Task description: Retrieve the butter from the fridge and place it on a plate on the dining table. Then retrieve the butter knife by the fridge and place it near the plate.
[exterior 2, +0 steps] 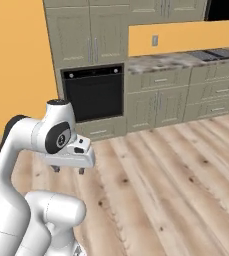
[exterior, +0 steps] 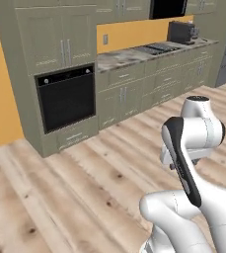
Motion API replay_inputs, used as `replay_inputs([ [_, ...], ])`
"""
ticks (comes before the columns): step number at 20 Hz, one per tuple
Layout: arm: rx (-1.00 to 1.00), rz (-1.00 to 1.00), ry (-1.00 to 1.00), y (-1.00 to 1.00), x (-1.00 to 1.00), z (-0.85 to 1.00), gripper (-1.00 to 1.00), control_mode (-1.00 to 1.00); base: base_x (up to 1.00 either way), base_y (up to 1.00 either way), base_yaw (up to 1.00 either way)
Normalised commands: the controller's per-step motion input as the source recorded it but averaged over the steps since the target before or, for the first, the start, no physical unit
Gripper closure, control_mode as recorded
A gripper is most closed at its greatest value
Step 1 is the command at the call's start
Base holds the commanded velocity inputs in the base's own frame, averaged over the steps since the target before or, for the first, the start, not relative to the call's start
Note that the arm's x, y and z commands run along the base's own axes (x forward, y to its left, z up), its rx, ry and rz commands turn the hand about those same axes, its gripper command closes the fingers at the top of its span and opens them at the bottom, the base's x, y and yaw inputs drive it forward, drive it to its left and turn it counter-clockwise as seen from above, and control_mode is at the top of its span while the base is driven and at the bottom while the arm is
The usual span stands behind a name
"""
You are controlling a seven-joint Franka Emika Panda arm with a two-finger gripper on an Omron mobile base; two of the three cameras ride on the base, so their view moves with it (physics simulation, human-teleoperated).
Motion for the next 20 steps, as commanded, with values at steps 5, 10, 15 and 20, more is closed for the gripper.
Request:
replay_inputs([
  [5, 0.0, 0.0, 0.0, 0.0, 0.0, 0.0, -1.0, 1.0, 1.0, 0.47, -0.27],
  [10, 0.0, 0.0, 0.0, 0.0, 0.0, 0.0, -1.0, 1.0, 1.0, 0.32, -0.37],
  [15, 0.0, 0.0, 0.0, 0.0, 0.0, 0.0, -1.0, 1.0, 1.0, 0.03, -0.48],
  [20, 0.0, 0.0, 0.0, 0.0, 0.0, 0.0, -1.0, 1.0, 1.0, -0.04, -0.5],
])
